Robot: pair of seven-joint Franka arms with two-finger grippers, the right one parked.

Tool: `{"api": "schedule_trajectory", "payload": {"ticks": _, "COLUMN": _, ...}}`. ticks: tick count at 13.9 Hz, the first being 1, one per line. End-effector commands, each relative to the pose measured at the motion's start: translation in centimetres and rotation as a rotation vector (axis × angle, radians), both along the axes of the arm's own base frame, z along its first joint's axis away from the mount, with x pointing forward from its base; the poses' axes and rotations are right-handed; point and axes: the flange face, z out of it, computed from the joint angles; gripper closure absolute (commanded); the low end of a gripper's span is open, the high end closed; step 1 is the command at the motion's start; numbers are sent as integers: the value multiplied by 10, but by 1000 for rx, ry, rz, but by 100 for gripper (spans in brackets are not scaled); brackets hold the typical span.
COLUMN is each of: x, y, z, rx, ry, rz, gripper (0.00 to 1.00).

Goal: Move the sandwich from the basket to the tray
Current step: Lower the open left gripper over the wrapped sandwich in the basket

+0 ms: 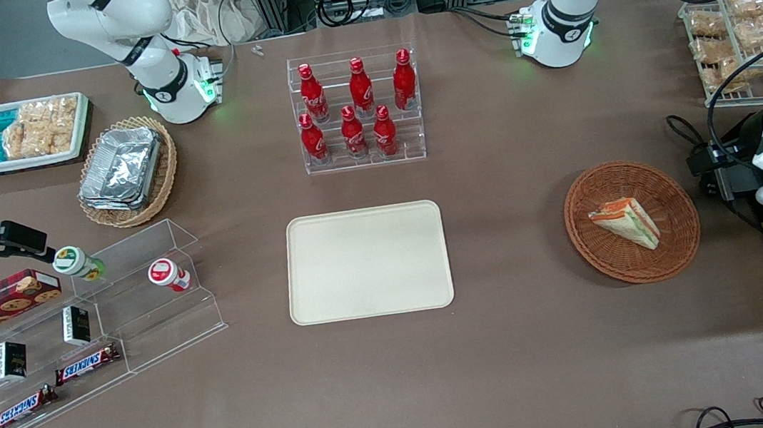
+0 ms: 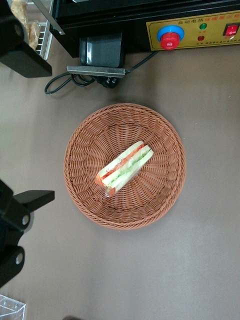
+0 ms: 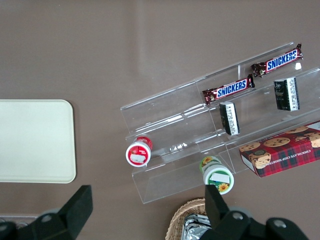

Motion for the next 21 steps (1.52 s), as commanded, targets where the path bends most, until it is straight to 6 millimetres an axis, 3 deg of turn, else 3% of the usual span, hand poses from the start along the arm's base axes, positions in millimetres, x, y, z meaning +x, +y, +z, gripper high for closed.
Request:
{"api": "schedule_trajectory", "payload": {"ticks": 1, "x": 2, "y": 0, "z": 3, "rx": -15, "ry": 14, "rz": -2, "gripper": 0}}
{"api": "schedule_trajectory", "payload": {"ticks": 5, "x": 3, "y": -3, "z": 1, "rx": -14, "ry": 19, "rz": -19, "gripper": 0}}
{"api": "schedule_trajectory", "payload": {"ticks": 9, "x": -8, "y": 3, "z": -28, "rx": -17, "ry": 77, "rz": -25, "gripper": 0}}
{"api": "schedule_trajectory", "payload": {"ticks": 15, "x": -21, "y": 20, "z": -112, "rx": -13, "ry": 78, "rz": 47, "gripper": 0}}
{"api": "schedule_trajectory", "payload": {"ticks": 18, "x": -12, "y": 21, "z": -159, "rx": -58, "ry": 69, "rz": 162, "gripper": 0}}
{"api": "schedule_trajectory", "payload": {"ticks": 21, "x": -5, "y": 20, "z": -189, "rx": -57, "ry": 61, "rz": 296, "gripper": 0}}
